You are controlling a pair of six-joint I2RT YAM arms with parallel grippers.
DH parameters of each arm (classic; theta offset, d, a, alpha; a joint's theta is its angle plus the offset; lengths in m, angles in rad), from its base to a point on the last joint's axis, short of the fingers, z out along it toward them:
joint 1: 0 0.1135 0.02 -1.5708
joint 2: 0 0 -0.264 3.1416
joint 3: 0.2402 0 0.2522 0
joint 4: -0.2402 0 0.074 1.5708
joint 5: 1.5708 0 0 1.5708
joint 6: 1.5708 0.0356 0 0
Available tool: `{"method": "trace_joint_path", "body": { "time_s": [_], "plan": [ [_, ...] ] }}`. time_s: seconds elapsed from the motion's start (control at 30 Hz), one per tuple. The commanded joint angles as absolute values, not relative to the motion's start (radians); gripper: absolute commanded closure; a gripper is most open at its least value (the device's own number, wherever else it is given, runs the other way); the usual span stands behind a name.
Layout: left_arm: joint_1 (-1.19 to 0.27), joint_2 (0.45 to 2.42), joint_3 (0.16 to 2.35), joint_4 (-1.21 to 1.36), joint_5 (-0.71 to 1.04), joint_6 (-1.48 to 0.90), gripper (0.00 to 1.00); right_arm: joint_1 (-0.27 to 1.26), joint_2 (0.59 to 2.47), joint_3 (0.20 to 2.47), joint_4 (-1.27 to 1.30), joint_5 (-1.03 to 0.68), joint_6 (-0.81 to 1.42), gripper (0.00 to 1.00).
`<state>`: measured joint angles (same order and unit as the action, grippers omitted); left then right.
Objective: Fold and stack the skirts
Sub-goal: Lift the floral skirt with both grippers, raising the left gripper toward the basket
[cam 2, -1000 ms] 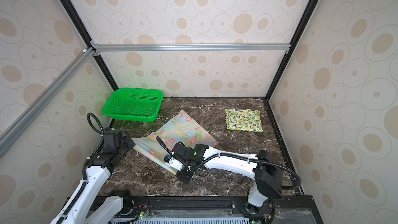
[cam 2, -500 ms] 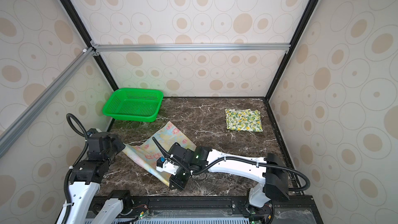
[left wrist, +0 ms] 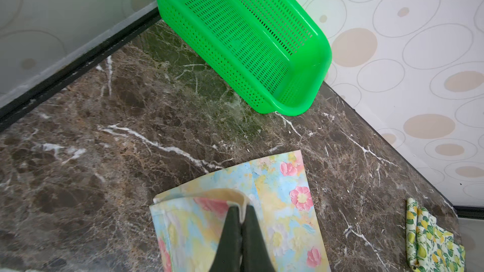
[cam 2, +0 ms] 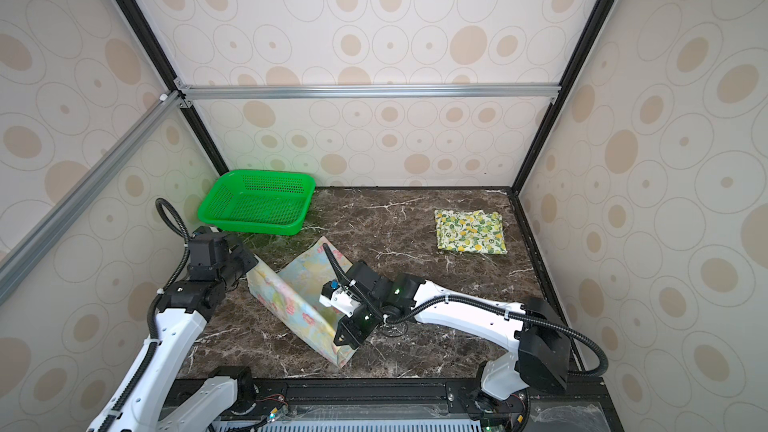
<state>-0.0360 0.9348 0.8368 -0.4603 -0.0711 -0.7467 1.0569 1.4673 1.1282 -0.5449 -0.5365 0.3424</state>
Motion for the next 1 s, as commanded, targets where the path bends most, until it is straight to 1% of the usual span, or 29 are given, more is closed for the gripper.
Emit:
{"method": "trace_joint_path", "body": {
  "time_s": [0.0,0.43,0.77,0.97],
  "plan": [
    [-0.085,0.985,0.863,-0.351,-0.078,-0.738,1.0,0.999,1.445,1.099,-0.507,-0.594,0.373,1.0],
    [-0.258,1.219,0.966,-0.239,-0.167,-0.759,1.0,0.882,1.433,1.037,-0.533,-0.586,0.357,1.0],
    [-0.315,1.356,1.042,-0.176,-0.22,-0.753,1.0,0.83,1.42,0.976,-0.534,-0.575,0.344,1.0],
    [-0.334,1.467,1.114,-0.152,-0.221,-0.738,1.0,0.798,1.415,0.956,-0.541,-0.563,0.336,1.0]
  ]
}}
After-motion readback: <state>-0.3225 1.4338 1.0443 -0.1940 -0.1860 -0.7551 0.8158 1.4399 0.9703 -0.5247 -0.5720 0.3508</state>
